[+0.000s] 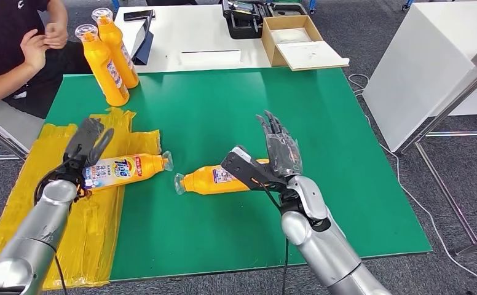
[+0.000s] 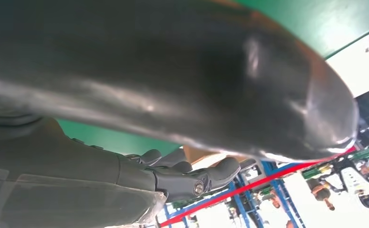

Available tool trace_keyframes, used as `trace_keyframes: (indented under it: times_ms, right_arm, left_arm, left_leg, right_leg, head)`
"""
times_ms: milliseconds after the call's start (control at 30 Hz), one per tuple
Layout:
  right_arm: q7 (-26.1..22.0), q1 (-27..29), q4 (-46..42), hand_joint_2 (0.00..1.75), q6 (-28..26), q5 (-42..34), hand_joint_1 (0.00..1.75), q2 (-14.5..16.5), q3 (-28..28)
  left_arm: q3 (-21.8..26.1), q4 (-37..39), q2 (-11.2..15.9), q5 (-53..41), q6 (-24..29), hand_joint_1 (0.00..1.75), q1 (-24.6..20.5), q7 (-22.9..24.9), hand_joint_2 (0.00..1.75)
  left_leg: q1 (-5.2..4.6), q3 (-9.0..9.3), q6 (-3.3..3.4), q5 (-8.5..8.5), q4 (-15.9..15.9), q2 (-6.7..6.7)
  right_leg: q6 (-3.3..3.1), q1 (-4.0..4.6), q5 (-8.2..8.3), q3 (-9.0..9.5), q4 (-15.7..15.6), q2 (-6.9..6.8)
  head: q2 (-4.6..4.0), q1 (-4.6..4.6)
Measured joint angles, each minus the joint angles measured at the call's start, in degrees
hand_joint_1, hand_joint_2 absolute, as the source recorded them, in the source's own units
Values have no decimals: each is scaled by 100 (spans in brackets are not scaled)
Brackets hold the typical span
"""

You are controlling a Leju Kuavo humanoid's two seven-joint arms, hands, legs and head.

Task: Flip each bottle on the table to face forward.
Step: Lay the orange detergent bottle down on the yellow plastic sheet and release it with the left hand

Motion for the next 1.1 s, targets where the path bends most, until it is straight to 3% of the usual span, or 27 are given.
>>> trace_keyframes:
  times_ms: [133, 267, 400, 700, 867, 1100]
  right_arm:
    - [-77, -17, 2, 0, 1, -27, 0, -77, -114]
    - [-113, -27, 31, 175, -23, -95, 0, -179, -115]
    - [-92, -34, 63, 175, 64, -151, 0, -287, -100]
    - [420, -256, 206, 175, 1139, 27, 0, -521, 99]
    - [621, -397, 268, 175, 1716, 197, 0, -557, 359]
    - [775, -547, 373, 175, 2088, 414, 0, -538, 782]
  left_arm:
    - [125, -1018, -58, 677, 132, 0, -72, 80, 0]
    - [120, -1644, -63, 1102, 256, 0, -208, -5, 0]
    - [12, -2011, -62, 1478, 326, 0, -277, -74, 0]
    - [-486, -2331, -69, 1787, 383, 0, -402, -65, 0]
    - [-673, -2347, -138, 1846, 393, 0, -480, 64, 0]
    - [-775, -2347, -228, 1885, 420, 0, -537, 81, 0]
  left_leg:
    - [-4, -4, -3, 3, 0, 3]
    - [-4, -3, -5, 5, 1, 0]
    - [-3, -3, -5, 5, 1, 0]
    - [-2, -2, -7, 6, 1, 2]
    - [-2, -3, -8, 6, 1, 1]
    - [-2, -3, -8, 6, 1, 1]
  right_leg:
    - [4, 2, 4, 3, 0, 2]
    - [4, 2, 4, 0, 0, 2]
    - [4, 1, 4, 0, 0, 2]
    - [4, 2, 4, -1, 0, 2]
    - [4, 2, 4, 0, 0, 2]
    - [4, 2, 4, 0, 1, 2]
  head:
    - [0, -1]
    - [0, -1]
    - [0, -2]
    - [0, -2]
    - [0, -1]
    - [0, -2]
